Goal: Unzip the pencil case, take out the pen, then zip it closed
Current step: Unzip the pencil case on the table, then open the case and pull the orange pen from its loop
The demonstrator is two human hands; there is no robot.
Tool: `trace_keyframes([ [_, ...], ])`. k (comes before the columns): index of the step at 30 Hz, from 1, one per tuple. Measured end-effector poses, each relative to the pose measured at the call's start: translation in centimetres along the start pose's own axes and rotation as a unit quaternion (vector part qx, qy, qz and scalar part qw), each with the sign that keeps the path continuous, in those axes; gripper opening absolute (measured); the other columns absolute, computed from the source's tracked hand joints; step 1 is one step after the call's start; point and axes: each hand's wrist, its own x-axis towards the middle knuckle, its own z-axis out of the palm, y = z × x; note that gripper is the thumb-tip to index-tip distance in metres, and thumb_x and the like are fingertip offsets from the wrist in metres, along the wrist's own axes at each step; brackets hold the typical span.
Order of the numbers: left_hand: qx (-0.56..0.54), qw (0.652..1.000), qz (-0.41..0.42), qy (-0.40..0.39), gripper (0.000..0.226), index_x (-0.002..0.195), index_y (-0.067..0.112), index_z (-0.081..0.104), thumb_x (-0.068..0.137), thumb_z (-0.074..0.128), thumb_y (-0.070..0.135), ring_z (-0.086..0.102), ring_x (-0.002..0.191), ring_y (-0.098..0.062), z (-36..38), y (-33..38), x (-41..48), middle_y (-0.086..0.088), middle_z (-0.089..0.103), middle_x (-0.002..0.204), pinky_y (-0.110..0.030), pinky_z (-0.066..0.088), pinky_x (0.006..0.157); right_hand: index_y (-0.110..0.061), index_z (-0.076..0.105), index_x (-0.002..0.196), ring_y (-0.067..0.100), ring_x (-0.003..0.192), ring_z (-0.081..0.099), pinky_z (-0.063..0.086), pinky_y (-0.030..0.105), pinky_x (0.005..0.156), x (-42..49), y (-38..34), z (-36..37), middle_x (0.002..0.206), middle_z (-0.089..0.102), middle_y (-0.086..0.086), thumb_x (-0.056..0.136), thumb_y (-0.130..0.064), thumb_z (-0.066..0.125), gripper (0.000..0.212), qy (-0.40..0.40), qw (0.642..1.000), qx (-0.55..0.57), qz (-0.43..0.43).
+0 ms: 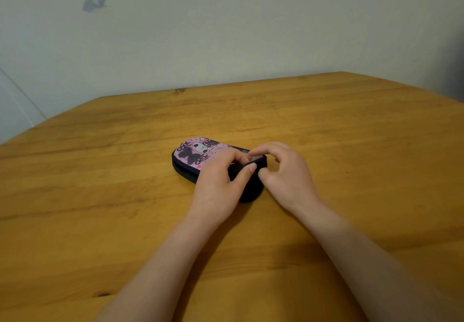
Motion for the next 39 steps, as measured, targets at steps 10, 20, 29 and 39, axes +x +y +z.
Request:
trace_keyframes([
  [10, 0.114, 0.991, 0.065, 0.004, 0.025, 0.095, 0.024, 0.064, 0.074, 0.076, 0.032, 0.058, 0.093, -0.006, -1.4, -0.6, 0.6, 0.014, 0.066, 0.095, -0.038, 0.048, 0.087, -0.032, 0.067, 0.085, 0.007, 0.088, 0.065, 0.055, 0.043, 0.075, 0.3, 1.1, 0.0, 0.089, 0.069, -0.016, 0.085, -0.011, 0.063, 0.022, 0.043, 0.999, -0.005, -0.006],
  [20, 0.156, 0.982, 0.011, 0.106, 0.029, 0.101, 0.015, 0.064, 0.082, 0.056, -0.005, 0.055, 0.099, -0.017, -4.1, -4.2, 1.7, 0.000, 0.065, 0.101, -0.023, 0.038, 0.087, -0.044, 0.056, 0.082, 0.007, 0.081, 0.065, 0.054, 0.047, 0.078, 1.0, 2.1, -0.2, 0.081, 0.068, -0.017, 0.092, -0.022, 0.057, 0.024, 0.108, 0.991, 0.053, 0.059],
  [29, -0.011, 0.980, -0.108, 0.165, 0.010, 0.100, 0.025, 0.050, 0.093, 0.058, 0.022, 0.057, 0.084, -0.001, -5.0, -5.2, 2.1, 0.014, 0.059, 0.095, -0.015, 0.044, 0.070, -0.038, 0.052, 0.089, 0.002, 0.073, 0.071, 0.059, 0.046, 0.079, 1.4, 2.2, -0.8, 0.088, 0.074, -0.008, 0.095, -0.024, 0.057, 0.016, 0.120, 0.972, 0.155, 0.126],
  [39, -0.093, 0.948, -0.217, 0.212, 0.023, 0.082, 0.029, 0.041, 0.091, 0.062, 0.030, 0.065, 0.068, -0.017, -5.2, -5.1, 2.2, 0.009, 0.055, 0.096, -0.035, 0.056, 0.071, -0.034, 0.060, 0.084, 0.002, 0.079, 0.069, 0.059, 0.045, 0.083, 1.6, 2.8, -0.9, 0.099, 0.069, -0.007, 0.092, -0.015, 0.060, 0.021, 0.122, 0.970, 0.158, 0.136],
])
